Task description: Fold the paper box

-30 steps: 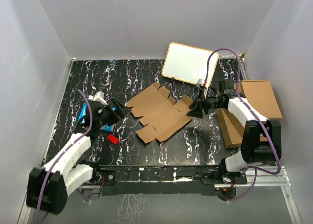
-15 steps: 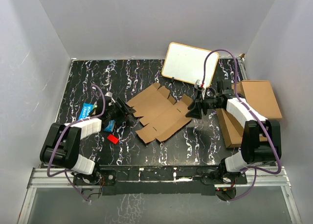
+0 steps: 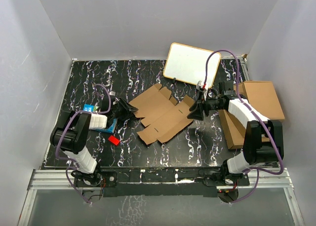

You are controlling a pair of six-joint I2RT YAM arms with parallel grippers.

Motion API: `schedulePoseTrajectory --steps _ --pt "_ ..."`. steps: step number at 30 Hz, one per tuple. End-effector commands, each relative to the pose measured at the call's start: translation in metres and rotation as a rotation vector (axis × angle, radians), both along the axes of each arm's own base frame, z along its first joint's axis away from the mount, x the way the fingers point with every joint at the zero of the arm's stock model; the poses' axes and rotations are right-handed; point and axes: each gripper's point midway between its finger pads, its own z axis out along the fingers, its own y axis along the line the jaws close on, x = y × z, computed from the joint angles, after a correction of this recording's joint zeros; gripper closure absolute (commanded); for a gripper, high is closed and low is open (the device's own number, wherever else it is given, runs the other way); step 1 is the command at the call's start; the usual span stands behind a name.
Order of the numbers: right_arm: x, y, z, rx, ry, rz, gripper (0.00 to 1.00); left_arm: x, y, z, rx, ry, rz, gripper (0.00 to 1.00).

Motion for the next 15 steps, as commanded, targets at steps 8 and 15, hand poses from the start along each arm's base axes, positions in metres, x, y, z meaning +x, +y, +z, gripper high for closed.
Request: schedulePoseTrajectory --steps 8,15 --pt "0.002 0.004 0.003 0.04 -0.045 0.033 0.4 0.013 -0.003 -0.002 0.04 -0.131 -0.063 0.99" --pt "0.005 0.004 0.007 0.039 -0.055 0.034 0.4 0.018 0.008 0.045 0.268 -0.454 -0.22 1.0"
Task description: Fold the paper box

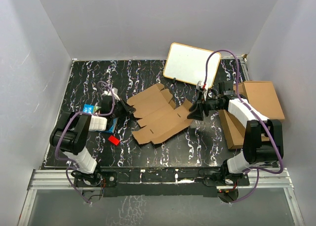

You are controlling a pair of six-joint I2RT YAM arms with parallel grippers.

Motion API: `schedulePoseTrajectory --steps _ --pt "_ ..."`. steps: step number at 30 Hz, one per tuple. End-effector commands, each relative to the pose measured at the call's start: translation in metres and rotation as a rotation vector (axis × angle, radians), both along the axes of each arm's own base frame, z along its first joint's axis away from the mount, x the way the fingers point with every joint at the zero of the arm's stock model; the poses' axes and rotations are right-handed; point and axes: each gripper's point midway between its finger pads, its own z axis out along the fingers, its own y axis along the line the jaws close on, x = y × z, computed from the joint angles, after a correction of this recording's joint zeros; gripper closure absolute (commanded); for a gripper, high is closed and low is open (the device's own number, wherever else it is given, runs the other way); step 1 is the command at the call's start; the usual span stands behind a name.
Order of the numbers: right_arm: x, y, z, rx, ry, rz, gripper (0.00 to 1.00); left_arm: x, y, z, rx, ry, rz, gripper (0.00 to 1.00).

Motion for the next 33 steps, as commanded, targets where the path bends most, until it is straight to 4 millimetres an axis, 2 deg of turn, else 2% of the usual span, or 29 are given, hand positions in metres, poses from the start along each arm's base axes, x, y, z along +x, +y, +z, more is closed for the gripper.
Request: schedulePoseTrajectory --steps 1,6,9,14,17,20,24,33 --pt "0.006 0.004 0.008 0.029 -0.063 0.03 0.4 0.005 0.01 0.051 0.193 -0.306 -0.125 1.0" --pt "0.021 0.006 0.016 0.007 -0.105 0.035 0.37 -0.006 0.015 0.096 0.272 -0.508 -0.172 1.0" --pt "0.035 0.012 0.027 0.0 -0.149 0.037 0.19 -0.015 0.011 0.113 0.275 -0.582 -0.212 1.0" --pt "0.058 0.023 0.051 0.068 -0.196 0.002 0.01 -0.031 0.005 0.126 0.237 -0.646 -0.253 1.0" --pt "0.07 0.032 0.058 0.085 -0.249 -0.013 0.01 -0.038 0.0 0.128 0.205 -0.645 -0.261 1.0" --pt "0.085 0.038 0.061 0.127 -0.232 -0.055 0.01 -0.044 -0.004 0.137 0.187 -0.673 -0.262 1.0" --pt "0.096 0.044 0.053 0.144 -0.169 -0.04 0.01 -0.054 -0.009 0.141 0.171 -0.693 -0.263 1.0" --pt "0.116 0.058 0.037 0.127 -0.084 -0.039 0.02 -0.07 -0.015 0.137 0.158 -0.719 -0.297 1.0"
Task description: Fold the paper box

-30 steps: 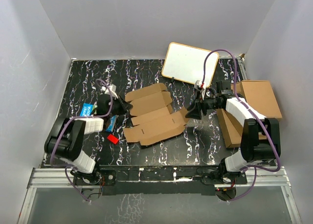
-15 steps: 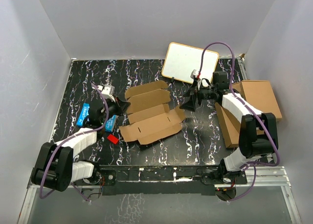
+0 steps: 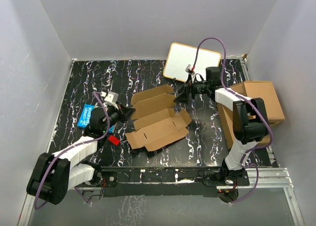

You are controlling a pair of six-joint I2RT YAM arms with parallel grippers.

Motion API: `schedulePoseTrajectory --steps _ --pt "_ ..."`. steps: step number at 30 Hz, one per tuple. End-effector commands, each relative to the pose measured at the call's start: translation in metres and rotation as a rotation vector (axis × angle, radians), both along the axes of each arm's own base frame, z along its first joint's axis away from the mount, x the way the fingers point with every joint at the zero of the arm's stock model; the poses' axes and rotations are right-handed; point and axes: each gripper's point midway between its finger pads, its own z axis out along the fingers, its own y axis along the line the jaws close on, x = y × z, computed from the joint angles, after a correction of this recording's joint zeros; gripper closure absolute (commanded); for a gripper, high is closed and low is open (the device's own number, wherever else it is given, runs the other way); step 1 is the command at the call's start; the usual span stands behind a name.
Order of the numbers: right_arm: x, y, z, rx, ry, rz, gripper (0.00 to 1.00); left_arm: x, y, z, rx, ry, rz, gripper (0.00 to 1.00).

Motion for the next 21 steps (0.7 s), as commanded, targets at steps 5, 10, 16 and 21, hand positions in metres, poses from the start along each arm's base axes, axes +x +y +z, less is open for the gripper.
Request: schedulePoseTrajectory --steps 5,10,16,21 --pt "0.02 0.019 0.013 0.018 -0.055 0.043 0.08 -0.008 -0.008 0.023 -0.032 -0.1 -0.05 1.0" --pt "0.021 0.025 0.004 0.012 -0.051 0.06 0.14 -0.011 -0.01 0.026 -0.03 -0.115 -0.073 1.0" --pt "0.014 0.029 0.012 0.036 -0.087 0.118 0.58 -0.015 -0.015 0.027 -0.037 -0.127 -0.111 1.0" --pt "0.003 0.026 0.018 0.027 -0.174 0.159 0.92 -0.017 -0.019 0.024 -0.015 -0.114 -0.145 0.98"
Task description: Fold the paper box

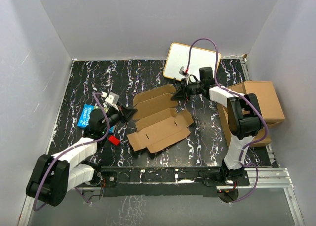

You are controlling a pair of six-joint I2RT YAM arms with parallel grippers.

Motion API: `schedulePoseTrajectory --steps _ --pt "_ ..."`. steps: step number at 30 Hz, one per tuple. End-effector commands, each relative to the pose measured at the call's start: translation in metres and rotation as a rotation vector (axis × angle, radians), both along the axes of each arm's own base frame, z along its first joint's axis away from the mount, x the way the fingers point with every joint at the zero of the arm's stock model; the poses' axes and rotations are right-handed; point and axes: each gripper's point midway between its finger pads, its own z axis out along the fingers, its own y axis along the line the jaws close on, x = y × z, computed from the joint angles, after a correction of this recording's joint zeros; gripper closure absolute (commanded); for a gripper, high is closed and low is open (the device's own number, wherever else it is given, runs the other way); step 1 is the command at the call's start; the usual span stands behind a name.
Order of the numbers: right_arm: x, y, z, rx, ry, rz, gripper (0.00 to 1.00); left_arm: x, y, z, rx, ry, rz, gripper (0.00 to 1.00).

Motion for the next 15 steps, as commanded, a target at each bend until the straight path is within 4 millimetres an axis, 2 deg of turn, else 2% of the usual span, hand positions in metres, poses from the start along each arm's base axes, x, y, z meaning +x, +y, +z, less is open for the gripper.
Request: schedulePoseTrajectory --steps 1,5,6,10,15 --pt "-0.005 0.001 0.034 0.032 -0.202 0.081 0.92 -0.005 -0.007 0.011 0.02 -0.052 -0.064 0.89" --pt "-0.02 -0.004 0.041 0.037 -0.274 0.122 0.92 -0.008 -0.01 0.013 0.072 -0.06 -0.112 0.62" --pt "-0.022 -0.005 0.042 0.036 -0.28 0.127 0.92 -0.009 -0.011 0.013 0.081 -0.062 -0.127 0.58" --pt "-0.028 -0.005 0.042 0.05 -0.282 0.153 0.92 -0.008 -0.014 0.013 0.103 -0.06 -0.158 0.52" --pt "-0.032 -0.004 0.046 0.057 -0.3 0.184 0.92 0.001 -0.012 0.012 0.162 -0.056 -0.152 0.51"
